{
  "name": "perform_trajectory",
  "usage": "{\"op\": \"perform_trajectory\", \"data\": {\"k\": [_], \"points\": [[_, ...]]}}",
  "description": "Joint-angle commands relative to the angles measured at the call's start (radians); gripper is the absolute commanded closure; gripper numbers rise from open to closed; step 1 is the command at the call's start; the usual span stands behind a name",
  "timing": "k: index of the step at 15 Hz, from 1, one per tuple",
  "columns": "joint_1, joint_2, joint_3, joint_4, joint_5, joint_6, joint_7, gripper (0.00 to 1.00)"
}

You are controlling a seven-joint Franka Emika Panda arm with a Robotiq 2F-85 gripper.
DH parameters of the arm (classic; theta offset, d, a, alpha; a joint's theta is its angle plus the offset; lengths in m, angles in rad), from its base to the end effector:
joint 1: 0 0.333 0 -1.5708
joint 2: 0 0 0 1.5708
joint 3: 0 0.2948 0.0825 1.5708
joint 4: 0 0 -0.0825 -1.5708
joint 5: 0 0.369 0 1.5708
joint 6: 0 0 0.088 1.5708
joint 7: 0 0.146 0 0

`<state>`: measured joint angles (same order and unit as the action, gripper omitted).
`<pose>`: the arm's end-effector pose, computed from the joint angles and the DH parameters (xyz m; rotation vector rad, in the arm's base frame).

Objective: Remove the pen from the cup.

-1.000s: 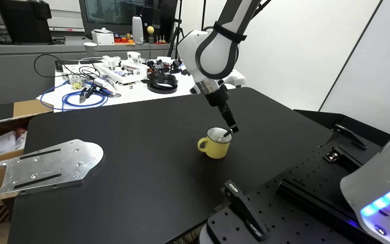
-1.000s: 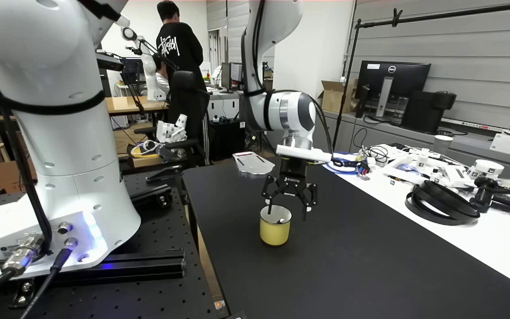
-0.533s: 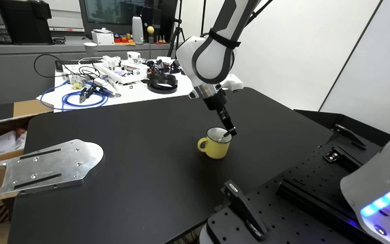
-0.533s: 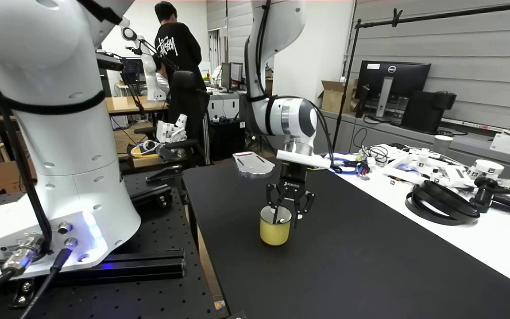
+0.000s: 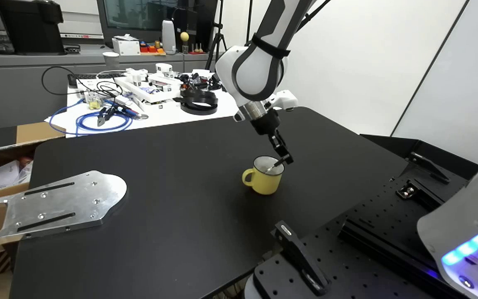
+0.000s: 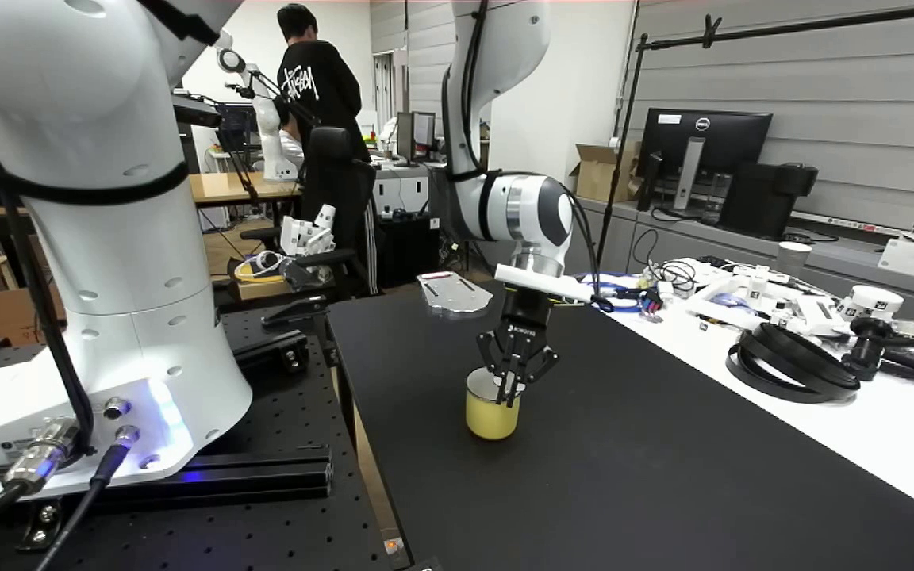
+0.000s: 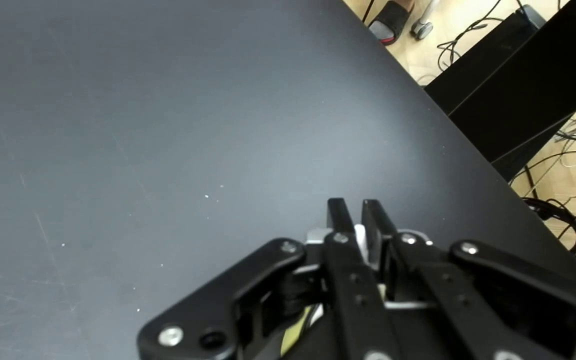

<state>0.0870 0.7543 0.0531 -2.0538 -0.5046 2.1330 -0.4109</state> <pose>0.4471 0.0312 0.0030 2.4657 1.2977 -0.9896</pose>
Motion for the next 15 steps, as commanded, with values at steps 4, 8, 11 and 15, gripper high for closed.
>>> {"op": "perform_trajectory", "data": {"k": [4, 8, 11, 15], "points": [[-0.008, -0.058, 0.000, 0.024, 0.063, -0.089, 0.033, 0.97], [-0.017, -0.159, -0.001, 0.020, 0.076, -0.140, 0.038, 0.97], [-0.034, -0.245, 0.011, 0.018, 0.108, -0.180, 0.010, 0.97], [-0.043, -0.329, 0.009, 0.018, 0.133, -0.221, 0.002, 0.97]]}}
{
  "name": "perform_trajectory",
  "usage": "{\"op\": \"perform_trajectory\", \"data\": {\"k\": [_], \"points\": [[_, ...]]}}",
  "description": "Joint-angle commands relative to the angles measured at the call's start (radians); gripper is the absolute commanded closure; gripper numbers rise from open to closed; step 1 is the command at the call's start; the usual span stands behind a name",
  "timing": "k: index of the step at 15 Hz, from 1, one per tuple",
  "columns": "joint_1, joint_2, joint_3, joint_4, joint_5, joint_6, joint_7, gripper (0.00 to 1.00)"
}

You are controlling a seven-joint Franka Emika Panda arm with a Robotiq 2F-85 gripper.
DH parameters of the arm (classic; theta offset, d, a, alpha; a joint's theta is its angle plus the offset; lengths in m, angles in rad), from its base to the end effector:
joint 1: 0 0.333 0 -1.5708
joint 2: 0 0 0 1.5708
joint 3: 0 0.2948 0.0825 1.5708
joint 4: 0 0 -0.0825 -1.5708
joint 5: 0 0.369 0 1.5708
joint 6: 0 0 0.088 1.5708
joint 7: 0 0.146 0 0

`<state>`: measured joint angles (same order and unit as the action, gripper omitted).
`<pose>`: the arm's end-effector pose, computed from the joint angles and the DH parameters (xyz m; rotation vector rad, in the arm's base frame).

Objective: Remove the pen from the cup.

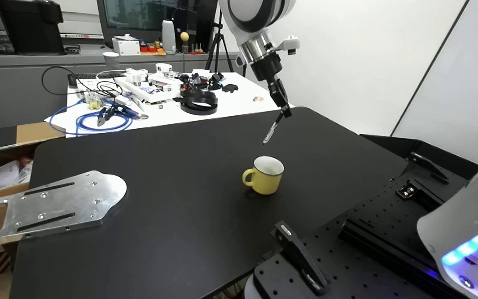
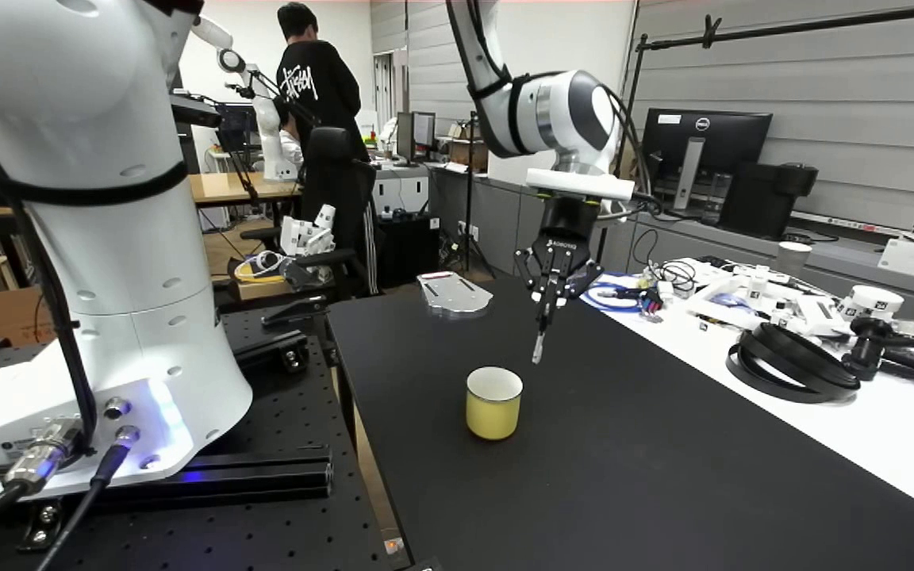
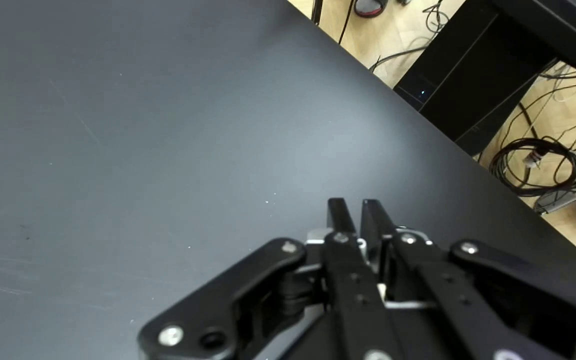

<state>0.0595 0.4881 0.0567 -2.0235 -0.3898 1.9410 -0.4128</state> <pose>0.4976 0.0201 0.1387 2.6045 1.0689 -0.8653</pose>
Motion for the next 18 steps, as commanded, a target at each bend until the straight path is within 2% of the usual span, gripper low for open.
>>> {"op": "perform_trajectory", "data": {"k": [1, 4, 8, 14, 18], "points": [[-0.017, -0.074, 0.003, -0.016, 0.013, -0.025, 0.009, 0.97], [-0.005, -0.084, -0.016, -0.051, -0.058, 0.079, 0.075, 0.97], [0.001, -0.033, -0.043, -0.073, -0.114, 0.256, 0.194, 0.97], [-0.008, 0.093, -0.086, -0.056, -0.025, 0.563, 0.370, 0.97], [0.041, 0.184, -0.177, -0.038, -0.032, 0.764, 0.492, 0.97]]}}
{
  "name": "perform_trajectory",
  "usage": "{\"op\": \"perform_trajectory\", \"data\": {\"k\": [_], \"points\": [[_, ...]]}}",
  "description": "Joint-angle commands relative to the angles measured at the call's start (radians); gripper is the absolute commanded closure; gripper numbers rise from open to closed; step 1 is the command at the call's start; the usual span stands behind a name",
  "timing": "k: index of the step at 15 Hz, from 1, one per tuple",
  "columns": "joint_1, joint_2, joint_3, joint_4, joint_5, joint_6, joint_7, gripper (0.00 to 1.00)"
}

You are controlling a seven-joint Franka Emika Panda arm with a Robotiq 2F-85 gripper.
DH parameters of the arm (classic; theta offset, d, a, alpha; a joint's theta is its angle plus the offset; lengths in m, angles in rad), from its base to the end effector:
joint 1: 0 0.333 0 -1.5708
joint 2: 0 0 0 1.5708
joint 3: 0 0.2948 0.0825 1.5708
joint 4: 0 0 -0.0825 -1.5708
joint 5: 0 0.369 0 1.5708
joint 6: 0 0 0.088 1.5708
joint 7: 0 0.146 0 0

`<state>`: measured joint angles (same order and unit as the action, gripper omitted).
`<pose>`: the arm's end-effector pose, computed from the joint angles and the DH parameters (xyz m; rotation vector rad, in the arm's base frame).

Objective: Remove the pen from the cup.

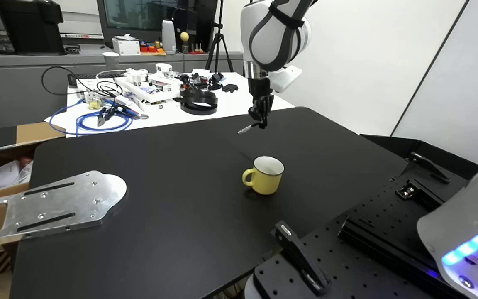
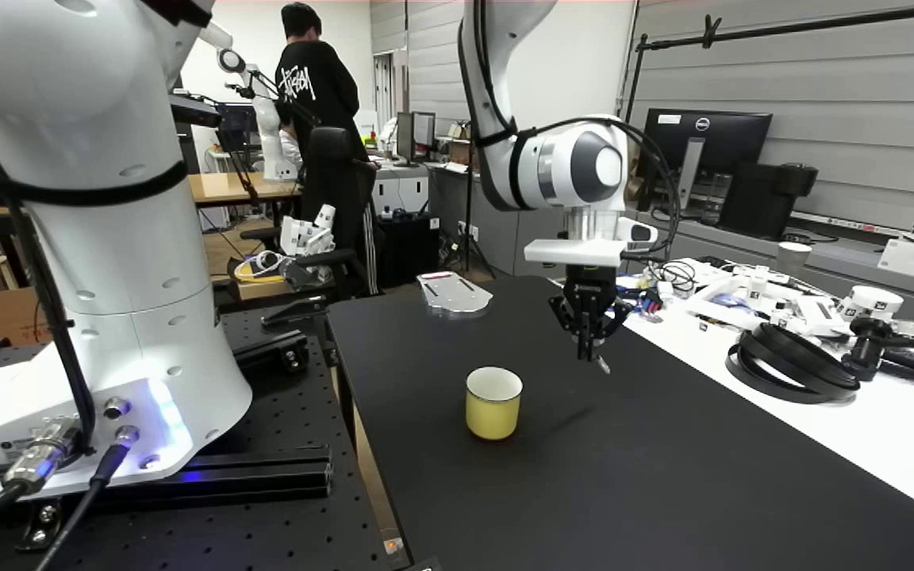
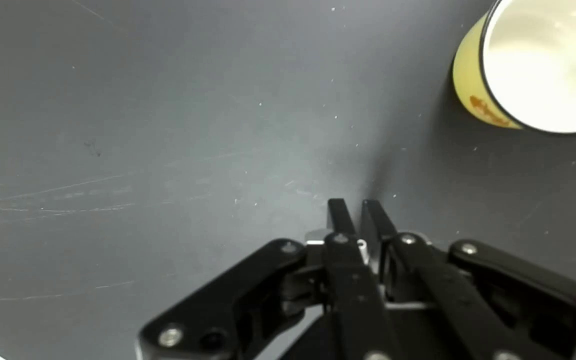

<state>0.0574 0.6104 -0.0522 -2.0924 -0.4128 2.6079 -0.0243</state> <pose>0.5419 0.0008 0.0750 2.8577 0.5860 -0.1450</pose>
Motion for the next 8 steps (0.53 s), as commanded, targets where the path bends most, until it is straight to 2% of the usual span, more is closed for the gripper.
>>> {"op": "perform_trajectory", "data": {"k": [1, 4, 8], "points": [[0.063, 0.088, -0.101, 0.038, -0.017, 0.136, 0.129, 0.97], [0.110, 0.177, -0.180, 0.062, -0.004, 0.215, 0.167, 0.97], [0.120, 0.297, -0.201, 0.107, 0.061, 0.238, 0.165, 0.97]]}}
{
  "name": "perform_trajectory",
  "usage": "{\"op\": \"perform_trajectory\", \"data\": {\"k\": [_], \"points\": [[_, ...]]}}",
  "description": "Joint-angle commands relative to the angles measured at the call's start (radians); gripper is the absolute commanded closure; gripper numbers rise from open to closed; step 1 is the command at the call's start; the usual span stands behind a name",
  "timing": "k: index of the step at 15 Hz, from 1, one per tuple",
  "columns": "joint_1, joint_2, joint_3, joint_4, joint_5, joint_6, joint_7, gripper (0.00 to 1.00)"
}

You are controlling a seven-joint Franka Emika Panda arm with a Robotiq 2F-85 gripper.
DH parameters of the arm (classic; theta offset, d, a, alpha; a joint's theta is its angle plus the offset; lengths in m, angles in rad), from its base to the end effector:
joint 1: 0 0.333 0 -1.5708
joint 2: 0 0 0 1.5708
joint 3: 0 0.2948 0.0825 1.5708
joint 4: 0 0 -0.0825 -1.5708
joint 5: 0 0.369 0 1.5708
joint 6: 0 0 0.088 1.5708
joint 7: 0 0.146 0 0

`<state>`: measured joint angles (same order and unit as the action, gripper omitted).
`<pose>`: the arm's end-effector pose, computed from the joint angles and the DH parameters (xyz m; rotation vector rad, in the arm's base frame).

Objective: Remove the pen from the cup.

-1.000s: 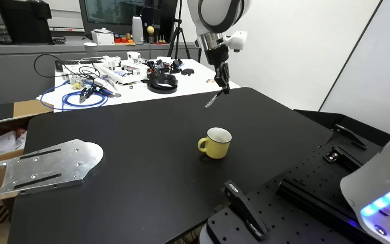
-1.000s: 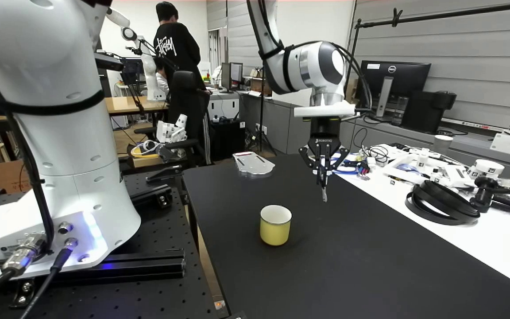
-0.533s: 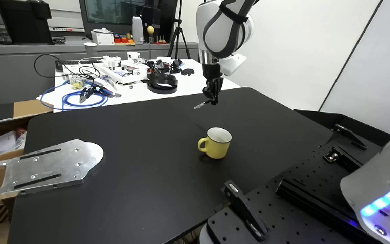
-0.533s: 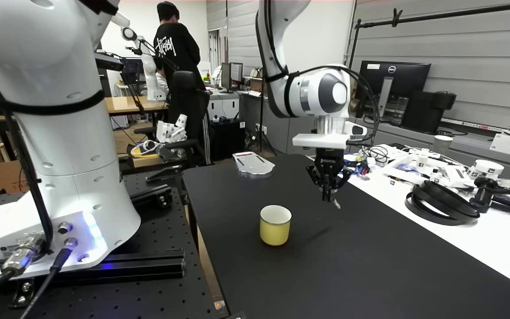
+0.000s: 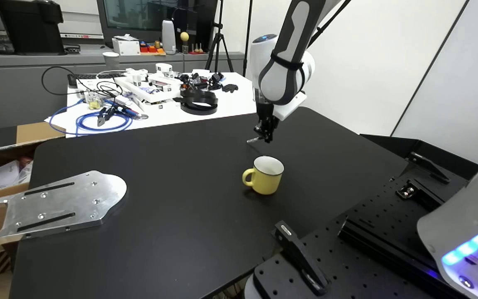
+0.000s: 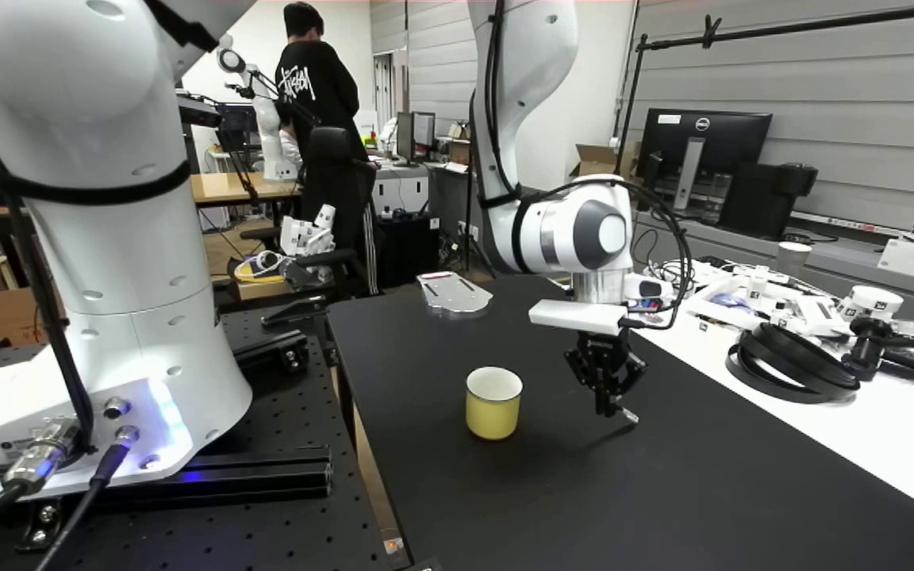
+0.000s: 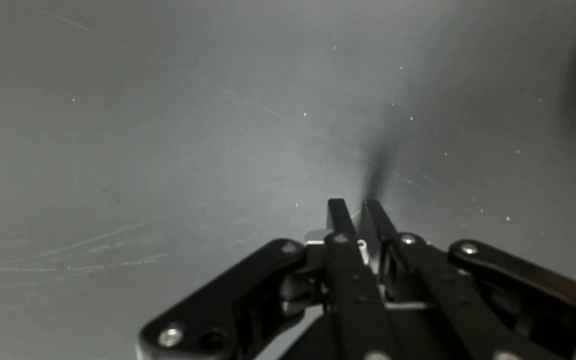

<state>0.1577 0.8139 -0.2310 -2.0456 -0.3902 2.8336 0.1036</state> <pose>0.5386 -0.0415 0.0043 2.8343 0.3817 -0.0418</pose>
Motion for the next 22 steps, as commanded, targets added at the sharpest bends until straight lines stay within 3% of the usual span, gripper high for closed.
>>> {"op": "perform_trajectory", "data": {"k": [1, 4, 5, 15, 17, 18, 19, 22], "points": [[0.019, 0.119, -0.021, 0.071, 0.057, 0.010, 0.033, 0.97], [0.003, 0.186, -0.008, 0.111, 0.103, -0.015, 0.010, 0.97], [-0.003, 0.199, -0.006, 0.121, 0.116, -0.025, 0.002, 0.68], [0.030, 0.023, -0.025, 0.044, 0.117, -0.072, 0.002, 0.02], [0.046, -0.031, -0.023, 0.003, 0.106, -0.077, 0.002, 0.00], [0.019, 0.049, -0.012, 0.080, 0.112, -0.064, -0.005, 0.07], [0.026, 0.026, -0.011, 0.063, 0.110, -0.068, -0.004, 0.01], [0.036, -0.007, -0.009, 0.032, 0.107, -0.073, -0.002, 0.00]]}}
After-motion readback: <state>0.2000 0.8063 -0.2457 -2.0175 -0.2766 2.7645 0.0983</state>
